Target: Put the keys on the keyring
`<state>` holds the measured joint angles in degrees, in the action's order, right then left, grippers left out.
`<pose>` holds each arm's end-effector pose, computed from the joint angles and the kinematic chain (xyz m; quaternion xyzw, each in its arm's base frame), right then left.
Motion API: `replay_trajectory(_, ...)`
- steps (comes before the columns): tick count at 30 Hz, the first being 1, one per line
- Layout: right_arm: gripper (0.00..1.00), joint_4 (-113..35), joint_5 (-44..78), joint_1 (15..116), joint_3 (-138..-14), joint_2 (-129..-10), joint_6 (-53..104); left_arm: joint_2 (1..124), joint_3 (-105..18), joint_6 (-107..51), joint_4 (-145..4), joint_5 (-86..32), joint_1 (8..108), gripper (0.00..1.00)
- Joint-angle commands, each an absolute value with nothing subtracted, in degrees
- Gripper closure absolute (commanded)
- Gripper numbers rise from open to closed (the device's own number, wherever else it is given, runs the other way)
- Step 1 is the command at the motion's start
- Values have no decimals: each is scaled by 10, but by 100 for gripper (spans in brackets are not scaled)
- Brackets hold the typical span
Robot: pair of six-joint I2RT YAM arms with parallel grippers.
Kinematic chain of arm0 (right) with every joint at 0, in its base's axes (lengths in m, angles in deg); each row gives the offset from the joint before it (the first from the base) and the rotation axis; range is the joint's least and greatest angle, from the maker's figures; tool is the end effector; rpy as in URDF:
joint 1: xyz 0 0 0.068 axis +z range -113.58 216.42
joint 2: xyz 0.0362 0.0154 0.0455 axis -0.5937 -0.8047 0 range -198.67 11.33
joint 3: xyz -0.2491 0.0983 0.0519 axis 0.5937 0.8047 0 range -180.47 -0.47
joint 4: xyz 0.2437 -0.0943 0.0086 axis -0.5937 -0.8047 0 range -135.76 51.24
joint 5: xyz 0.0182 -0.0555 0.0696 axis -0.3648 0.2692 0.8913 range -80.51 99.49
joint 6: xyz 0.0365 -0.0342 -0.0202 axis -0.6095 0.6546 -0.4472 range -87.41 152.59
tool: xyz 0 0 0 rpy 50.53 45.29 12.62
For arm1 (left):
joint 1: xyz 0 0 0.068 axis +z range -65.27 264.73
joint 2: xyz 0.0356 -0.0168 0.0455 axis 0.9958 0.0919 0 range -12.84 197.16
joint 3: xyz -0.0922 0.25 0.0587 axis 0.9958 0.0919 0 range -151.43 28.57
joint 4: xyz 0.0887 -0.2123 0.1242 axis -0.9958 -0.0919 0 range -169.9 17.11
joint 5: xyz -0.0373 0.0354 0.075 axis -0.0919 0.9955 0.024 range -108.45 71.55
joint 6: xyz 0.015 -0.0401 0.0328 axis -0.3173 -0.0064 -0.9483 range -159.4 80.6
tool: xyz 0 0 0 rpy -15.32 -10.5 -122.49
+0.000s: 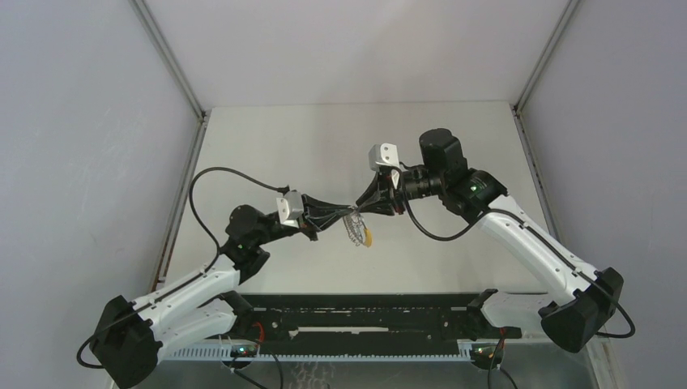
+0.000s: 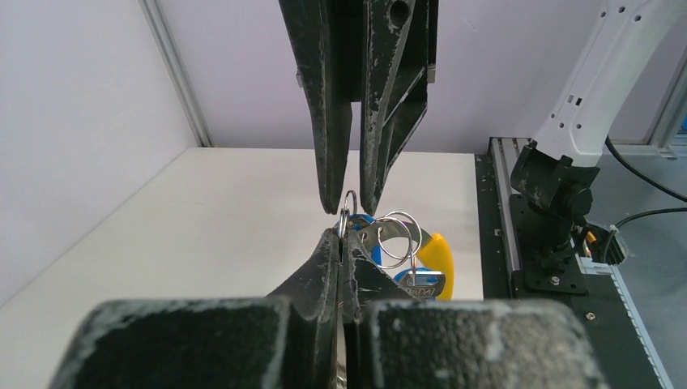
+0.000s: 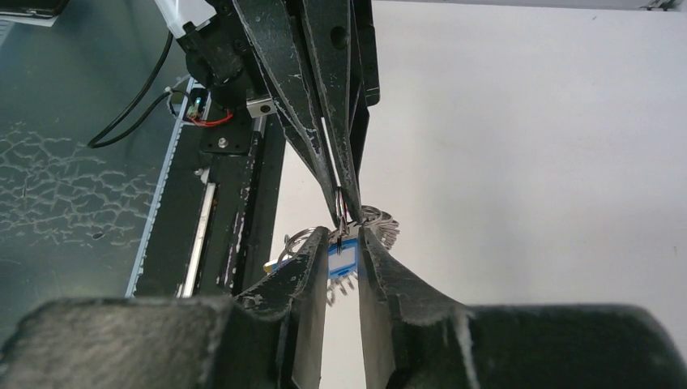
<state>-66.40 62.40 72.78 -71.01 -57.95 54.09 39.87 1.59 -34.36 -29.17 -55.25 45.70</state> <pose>0.1891 0.1745 0.3833 -0.5735 0.5523 0.4364 0.4190 0.1453 -0.1453 0.3029 0.4072 0.4588 -0.4599 0.6419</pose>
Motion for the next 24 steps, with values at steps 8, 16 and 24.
replay_trajectory(8,100,-653,638,721,-713,-584,533,372,30,-326,-227,-568,461,99)
replay_trajectory(16,100,-669,659,707,-713,-596,520,363,52,-301,-152,-581,461,100)
replay_trajectory(24,100,-735,660,745,-755,-649,546,383,59,-278,-80,-595,457,100)
